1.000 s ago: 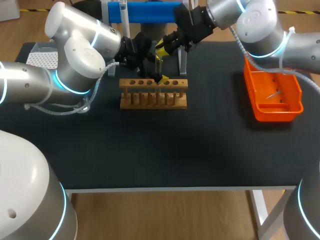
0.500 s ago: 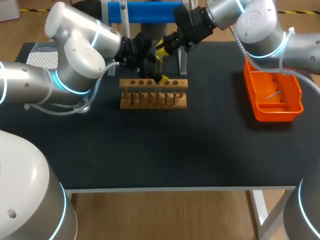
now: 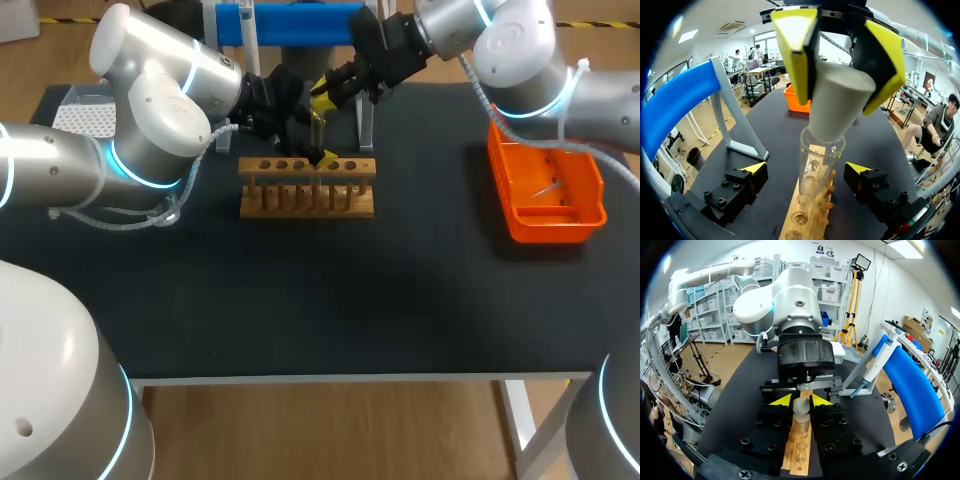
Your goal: Invert the test tube, pick up the pipette, mount the tip to pipette, aspirate from beaker and dispense into the tube, eject the tip, return the pipette, and cap with the stopper.
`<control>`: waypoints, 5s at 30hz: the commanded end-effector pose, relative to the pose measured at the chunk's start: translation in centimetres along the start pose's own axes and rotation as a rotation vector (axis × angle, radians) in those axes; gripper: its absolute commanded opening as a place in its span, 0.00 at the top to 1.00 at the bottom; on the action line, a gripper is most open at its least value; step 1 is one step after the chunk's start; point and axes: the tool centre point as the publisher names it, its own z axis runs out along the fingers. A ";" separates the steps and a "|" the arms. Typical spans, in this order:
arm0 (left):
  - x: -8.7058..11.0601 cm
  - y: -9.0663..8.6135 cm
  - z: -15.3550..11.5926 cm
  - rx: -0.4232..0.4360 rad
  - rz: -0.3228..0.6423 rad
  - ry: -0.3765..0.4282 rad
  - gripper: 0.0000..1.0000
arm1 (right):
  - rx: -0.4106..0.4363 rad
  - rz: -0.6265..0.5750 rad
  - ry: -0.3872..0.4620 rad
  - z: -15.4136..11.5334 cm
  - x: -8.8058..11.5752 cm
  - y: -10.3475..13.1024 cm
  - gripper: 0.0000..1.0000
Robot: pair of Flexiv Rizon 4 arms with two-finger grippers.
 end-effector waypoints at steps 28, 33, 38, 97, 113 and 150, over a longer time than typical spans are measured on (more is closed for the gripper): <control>-0.1 0.0 0.0 -0.003 -0.001 0.003 0.00 | -0.019 0.026 0.005 0.0 0.2 -0.3 1.00; -0.1 0.0 0.0 -0.003 -0.001 0.003 0.00 | -0.034 0.040 0.007 -0.2 0.1 0.0 1.00; -0.1 0.0 0.0 -0.003 -0.001 0.003 0.00 | -0.037 0.043 0.011 -0.2 0.3 0.1 1.00; -0.1 0.0 0.0 -0.003 -0.001 0.003 0.00 | -0.045 0.062 0.012 0.6 0.2 -0.5 1.00; -0.1 0.0 0.0 -0.003 -0.001 0.003 0.00 | -0.058 0.076 0.025 0.6 0.4 -1.0 1.00; -0.1 0.0 0.0 -0.003 -0.001 0.003 0.00 | -0.061 0.078 0.004 0.8 0.1 -1.2 1.00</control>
